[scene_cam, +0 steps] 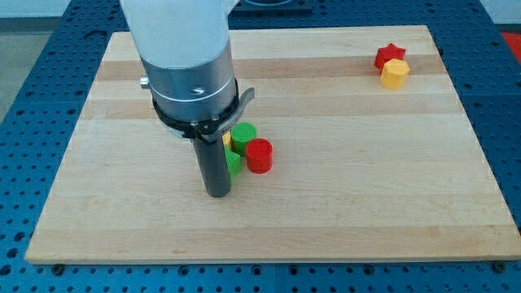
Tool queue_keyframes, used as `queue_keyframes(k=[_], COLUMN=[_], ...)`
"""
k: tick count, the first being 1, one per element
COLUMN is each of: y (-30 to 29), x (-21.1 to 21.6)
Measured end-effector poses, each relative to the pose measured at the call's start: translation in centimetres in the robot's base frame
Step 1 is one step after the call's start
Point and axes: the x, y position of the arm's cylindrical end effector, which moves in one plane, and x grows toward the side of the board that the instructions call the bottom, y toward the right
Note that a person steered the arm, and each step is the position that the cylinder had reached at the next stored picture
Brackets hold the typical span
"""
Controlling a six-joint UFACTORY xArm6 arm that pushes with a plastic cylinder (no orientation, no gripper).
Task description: Move yellow hexagon slightly down and left
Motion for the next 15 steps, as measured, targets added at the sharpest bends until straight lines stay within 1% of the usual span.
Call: queue_keyframes(k=[1, 2, 3, 4, 5, 6, 7, 9, 10, 11, 12, 13, 14, 15], y=[3.8, 12.9, 22.1, 29.4, 34.6, 36.9, 33.2, 18.5, 18.3, 23.7, 26.8, 25.4, 20.1, 12.9], x=[1.6, 1.4, -2.0, -7.9, -14.5, -21.0, -22.9, -20.4, -20.5, -22.2, -20.9, -18.4, -16.8, -16.8])
